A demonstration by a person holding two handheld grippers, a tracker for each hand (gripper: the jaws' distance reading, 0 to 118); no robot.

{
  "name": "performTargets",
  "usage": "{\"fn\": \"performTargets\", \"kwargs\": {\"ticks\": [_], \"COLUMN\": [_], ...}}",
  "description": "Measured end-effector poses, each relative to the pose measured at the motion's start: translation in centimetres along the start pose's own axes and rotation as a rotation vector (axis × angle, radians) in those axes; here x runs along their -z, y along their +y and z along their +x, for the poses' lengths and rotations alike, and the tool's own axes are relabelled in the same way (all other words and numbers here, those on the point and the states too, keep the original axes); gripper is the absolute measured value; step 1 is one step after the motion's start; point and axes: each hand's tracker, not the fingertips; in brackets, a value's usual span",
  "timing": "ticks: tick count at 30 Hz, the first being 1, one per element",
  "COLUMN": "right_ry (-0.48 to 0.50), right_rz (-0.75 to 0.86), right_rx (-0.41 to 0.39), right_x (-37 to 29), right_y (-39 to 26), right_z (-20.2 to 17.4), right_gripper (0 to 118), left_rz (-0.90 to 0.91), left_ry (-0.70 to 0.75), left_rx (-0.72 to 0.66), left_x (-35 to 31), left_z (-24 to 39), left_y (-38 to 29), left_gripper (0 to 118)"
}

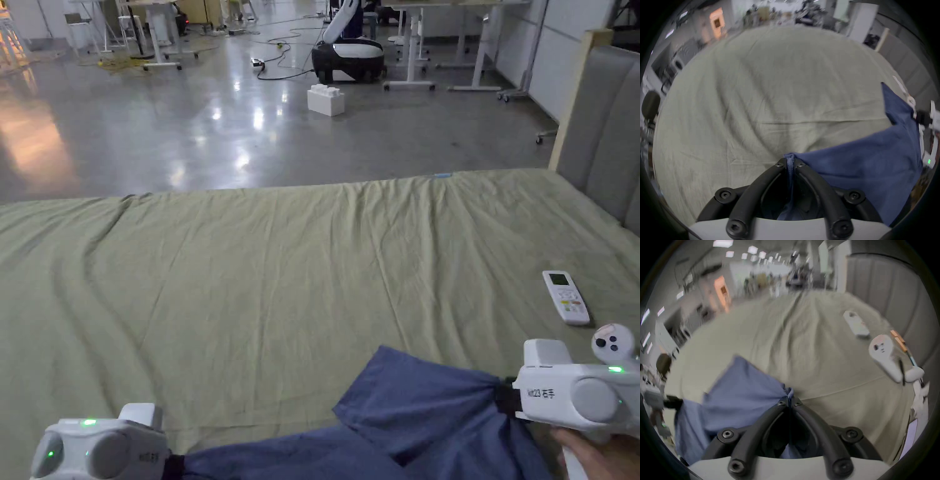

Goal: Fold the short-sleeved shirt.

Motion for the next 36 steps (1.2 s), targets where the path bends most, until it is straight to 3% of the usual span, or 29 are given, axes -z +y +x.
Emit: {"fn": "performTargets", "kwargs": {"ticks": [3,6,9,13,20,24,26,27,36], "right_ry": [0.171,0.148,0.181,0.113,0.122,0.094,0.037,0.036,-0.026], "right_rz": [0.093,0.209,0.306,0.471,0.68,0.774,0.86,0.829,0.911], "right_rx": [0.071,0.014,0.006,-0.122,-0.122,-0.124,-0.185,-0.139,-0.11], "right_x": [-6.7,-14.5,-21.2,-29.9,-40.3,-44.9,-47.1,-47.4,-50.4], "right_y": [-0.1,0.2,1.5,3.8,10.1,13.6,15.4,15.9,17.9], "right_z": [1.2,1.0,0.7,-1.4,-2.2,-2.9,-3.4,-3.4,-3.1], "right_gripper": [2,2,2,2,2,2,2,2,2], "left_rz": [0.149,0.349,0.496,0.712,0.961,1.046,1.077,1.089,1.148], "left_ry": [-0.141,-0.199,-0.225,-0.229,-0.222,-0.195,-0.175,-0.16,-0.085], "left_rx": [-0.071,-0.08,-0.13,-0.185,-0.099,-0.098,-0.107,-0.107,-0.093], "left_x": [-5.3,-13.9,-22.3,-33.0,-47.6,-52.5,-53.8,-54.4,-55.3], "left_z": [-1.5,-2.2,-3.0,-3.6,-1.9,-1.3,-1.6,-1.6,-2.0], "left_y": [-3.7,-7.1,-7.9,-7.4,-4.9,-3.4,-2.7,-2.5,-2.1], "left_gripper": [7,7,7,7,7,7,7,7,7]}}
